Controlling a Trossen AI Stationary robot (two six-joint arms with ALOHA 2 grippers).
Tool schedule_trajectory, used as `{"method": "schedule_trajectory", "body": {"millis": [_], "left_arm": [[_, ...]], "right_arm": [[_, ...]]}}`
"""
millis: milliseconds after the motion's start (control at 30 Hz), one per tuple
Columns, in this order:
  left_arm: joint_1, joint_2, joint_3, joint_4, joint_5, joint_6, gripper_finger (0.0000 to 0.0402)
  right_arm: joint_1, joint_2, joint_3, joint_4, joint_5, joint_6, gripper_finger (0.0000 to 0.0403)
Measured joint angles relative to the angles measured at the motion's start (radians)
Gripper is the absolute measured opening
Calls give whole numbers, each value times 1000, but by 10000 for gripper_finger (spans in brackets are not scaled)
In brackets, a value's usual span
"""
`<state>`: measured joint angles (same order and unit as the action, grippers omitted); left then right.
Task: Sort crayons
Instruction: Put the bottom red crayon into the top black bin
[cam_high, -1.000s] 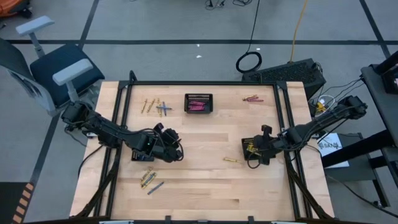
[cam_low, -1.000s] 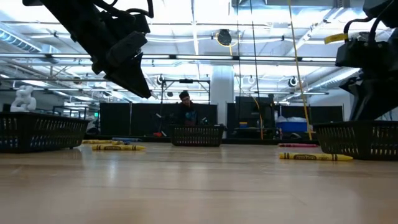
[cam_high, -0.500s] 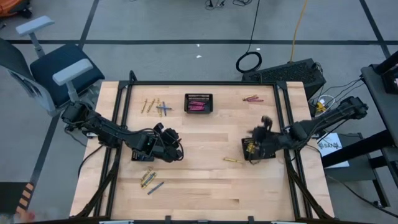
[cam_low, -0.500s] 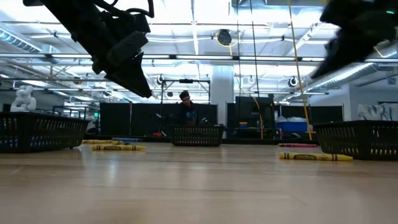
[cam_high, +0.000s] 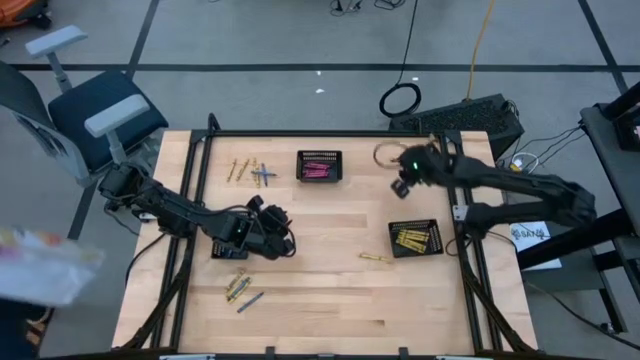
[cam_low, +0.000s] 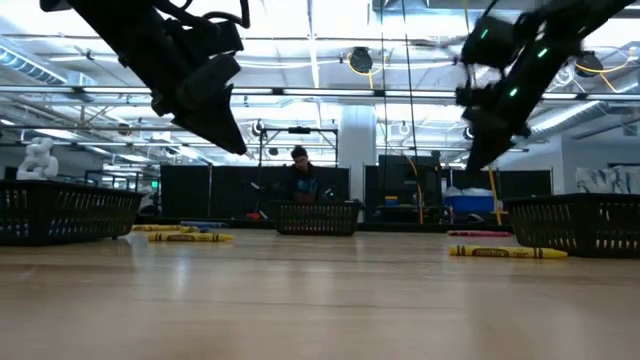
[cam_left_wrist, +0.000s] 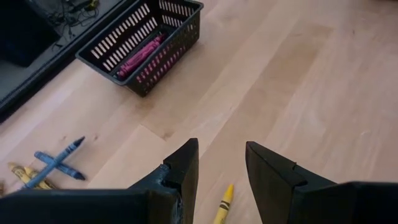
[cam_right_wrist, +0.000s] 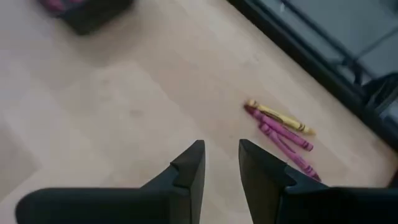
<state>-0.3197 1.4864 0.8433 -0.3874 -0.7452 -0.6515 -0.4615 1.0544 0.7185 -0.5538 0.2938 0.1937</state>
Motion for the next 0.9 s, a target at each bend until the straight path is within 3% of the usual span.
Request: {"method": "schedule_trajectory", "body": {"millis": [167,400,733,900], "left_arm": [[7,0,0,15,-2,12,132],[6,0,0,15,-2,11,132],[3,0,0,14,-1,6,132],[3,0,0,13,-1,5,132]], "right_arm": [[-213,160,0,123,-64,-47,83],[-361,331,0,206,-87,-46,82],[-448,433,0,229,-88,-56,78],[-456,452,0,233,-88,-67,43]]}}
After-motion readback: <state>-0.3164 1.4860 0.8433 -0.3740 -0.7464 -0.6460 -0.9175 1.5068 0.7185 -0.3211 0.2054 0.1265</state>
